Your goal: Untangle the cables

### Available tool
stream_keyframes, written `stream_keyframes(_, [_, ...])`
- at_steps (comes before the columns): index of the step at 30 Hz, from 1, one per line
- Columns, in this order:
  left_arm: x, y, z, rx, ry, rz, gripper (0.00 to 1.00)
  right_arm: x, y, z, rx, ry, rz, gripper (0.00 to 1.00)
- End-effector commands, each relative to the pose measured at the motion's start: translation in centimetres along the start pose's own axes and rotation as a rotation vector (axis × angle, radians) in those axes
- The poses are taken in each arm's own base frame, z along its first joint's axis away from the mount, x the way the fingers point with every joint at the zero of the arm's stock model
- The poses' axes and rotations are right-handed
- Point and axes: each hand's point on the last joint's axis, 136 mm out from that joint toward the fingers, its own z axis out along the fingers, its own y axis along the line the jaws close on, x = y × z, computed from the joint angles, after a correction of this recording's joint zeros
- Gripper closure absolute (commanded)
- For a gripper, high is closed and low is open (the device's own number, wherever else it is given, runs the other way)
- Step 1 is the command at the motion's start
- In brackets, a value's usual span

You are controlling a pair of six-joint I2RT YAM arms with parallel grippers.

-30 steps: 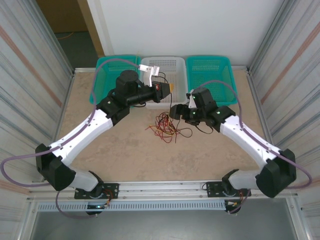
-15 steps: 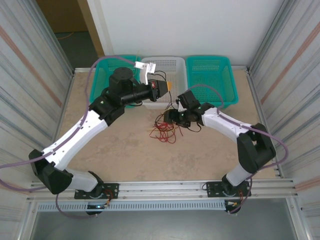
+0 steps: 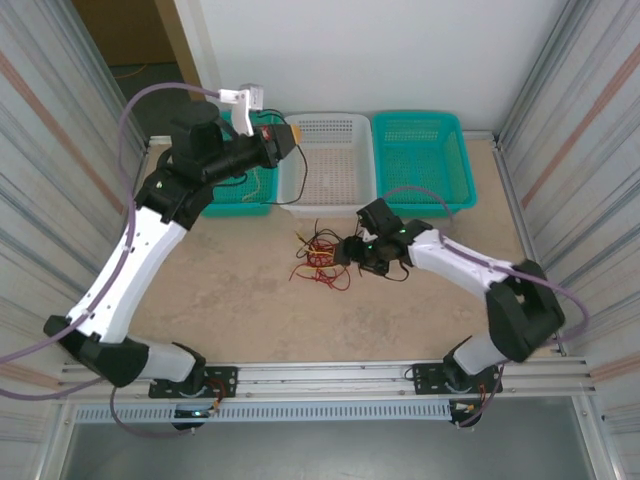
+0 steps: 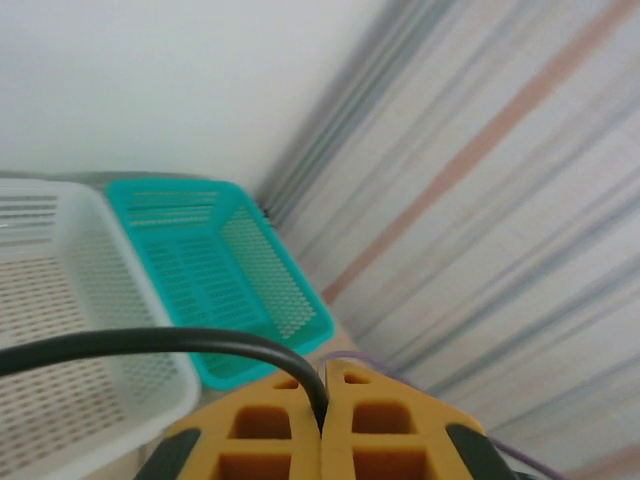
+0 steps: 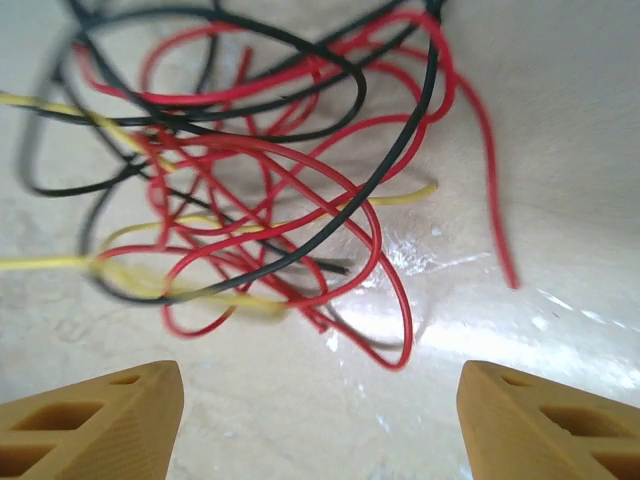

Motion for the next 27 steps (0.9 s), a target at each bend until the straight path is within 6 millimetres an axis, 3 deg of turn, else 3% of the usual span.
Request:
stream_keyframes(1, [0.9, 2.8, 2.4, -0.052, 0.083, 0.042, 1.0, -0.8, -1.1, -4.7, 0.037, -0.1, 0.02, 0.26])
stream_keyframes(6, [0.6, 5.2, 6.6, -0.101, 0.119, 0.132, 1.0, -1.2, -2.2, -9.1, 0.029, -0.181, 0.051, 0.25])
stream_keyframes(11, [1.1, 8.6, 11.3, -0.172, 0.161, 0.182, 1.0, -1.0, -2.3, -10.9, 0.019, -0.202, 0.064, 0.26])
stream_keyframes(14, [2.8, 10.2, 14.3, -0.159, 0.209, 0.166, 1.0, -1.0, -2.1, -11.5, 0.017, -0.209, 0.062, 0.26])
stream_keyframes(15, [3.6, 10.8, 15.3, -0.152, 0.23, 0.152, 0.94, -1.0, -2.0, -11.6, 0.013, -0.212, 0.06, 0.26])
stream_keyframes(17, [5.1, 11.8, 16.6, -0.171, 0.257, 0.127, 0.61, -1.1, -1.8, -11.9, 0.01, -0.218, 0.058, 0.26])
stream_keyframes(19, [6.6, 12.1, 17.7, -0.17, 0.288, 0.128, 0.39, -1.2, -1.7, -12.1, 0.008, -0.219, 0.053, 0.26])
stream_keyframes(24, [8.8, 11.8, 17.8, -0.207, 0.347, 0.191, 0.18, -1.3, -1.8, -12.2, 0.035, -0.221, 0.029, 0.26])
stream_keyframes(27, [8.9, 11.4, 16.3, -0.227, 0.355, 0.201, 0.15, -1.7, -2.4, -11.8, 0.062, -0.221, 0.028, 0.27])
